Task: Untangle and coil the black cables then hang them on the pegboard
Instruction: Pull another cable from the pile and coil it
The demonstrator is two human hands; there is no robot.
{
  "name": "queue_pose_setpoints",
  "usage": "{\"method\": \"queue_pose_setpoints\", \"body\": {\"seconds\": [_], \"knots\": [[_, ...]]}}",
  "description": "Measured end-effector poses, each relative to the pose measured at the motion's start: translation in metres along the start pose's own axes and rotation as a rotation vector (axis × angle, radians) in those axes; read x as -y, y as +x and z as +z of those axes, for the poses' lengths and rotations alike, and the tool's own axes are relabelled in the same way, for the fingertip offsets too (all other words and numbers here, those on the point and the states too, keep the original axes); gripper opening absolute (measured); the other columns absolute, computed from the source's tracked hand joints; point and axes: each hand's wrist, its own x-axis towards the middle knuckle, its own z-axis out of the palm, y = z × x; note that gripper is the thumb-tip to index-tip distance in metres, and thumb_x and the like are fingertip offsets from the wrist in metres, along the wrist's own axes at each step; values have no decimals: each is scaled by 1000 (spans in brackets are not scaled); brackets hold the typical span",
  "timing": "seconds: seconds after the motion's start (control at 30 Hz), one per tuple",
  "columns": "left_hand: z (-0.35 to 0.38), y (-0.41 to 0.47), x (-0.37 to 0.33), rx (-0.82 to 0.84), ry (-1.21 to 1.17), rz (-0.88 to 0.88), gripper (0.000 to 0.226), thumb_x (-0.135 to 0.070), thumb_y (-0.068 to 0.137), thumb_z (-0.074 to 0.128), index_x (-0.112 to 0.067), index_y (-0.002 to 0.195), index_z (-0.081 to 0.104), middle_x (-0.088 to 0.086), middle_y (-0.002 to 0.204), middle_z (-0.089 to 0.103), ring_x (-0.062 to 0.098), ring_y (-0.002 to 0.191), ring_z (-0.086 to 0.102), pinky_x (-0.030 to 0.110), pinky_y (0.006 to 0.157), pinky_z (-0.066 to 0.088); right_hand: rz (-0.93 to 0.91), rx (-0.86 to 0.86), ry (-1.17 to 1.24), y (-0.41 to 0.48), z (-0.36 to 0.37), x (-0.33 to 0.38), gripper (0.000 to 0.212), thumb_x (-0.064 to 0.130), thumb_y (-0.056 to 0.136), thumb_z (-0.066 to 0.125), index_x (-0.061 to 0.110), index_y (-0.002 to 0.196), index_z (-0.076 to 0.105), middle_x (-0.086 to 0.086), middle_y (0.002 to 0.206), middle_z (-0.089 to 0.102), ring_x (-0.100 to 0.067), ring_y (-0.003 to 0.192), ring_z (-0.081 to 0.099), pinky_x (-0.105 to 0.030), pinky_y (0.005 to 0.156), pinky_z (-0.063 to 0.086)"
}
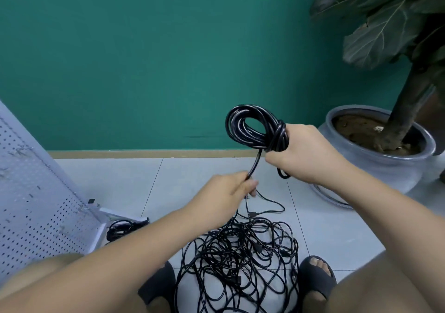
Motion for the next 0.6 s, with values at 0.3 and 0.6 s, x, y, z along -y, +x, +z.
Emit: {"method": "queue_pose_setpoints", "body": {"seconds": [0.3,0.6], "knots": [[-31,-9,-23,-55,565,266,30,-48,110,43,-26,98,59,-10,78,61,23,72,57,39,64,44,-6,308,-373,3,39,-20,29,36,90,65,24,105,43,1,87,58,-32,80,56,-38,63,39],[-58,9,3,-24,208,295,15,-54,92,73,-39,92,77,-9,84,63,15,81,62,47,73,52,-211,519,-378,-28,59,18,74,78,93,59,33,141,26,5,74,49,-25,73,53,-37,65,38]]}}
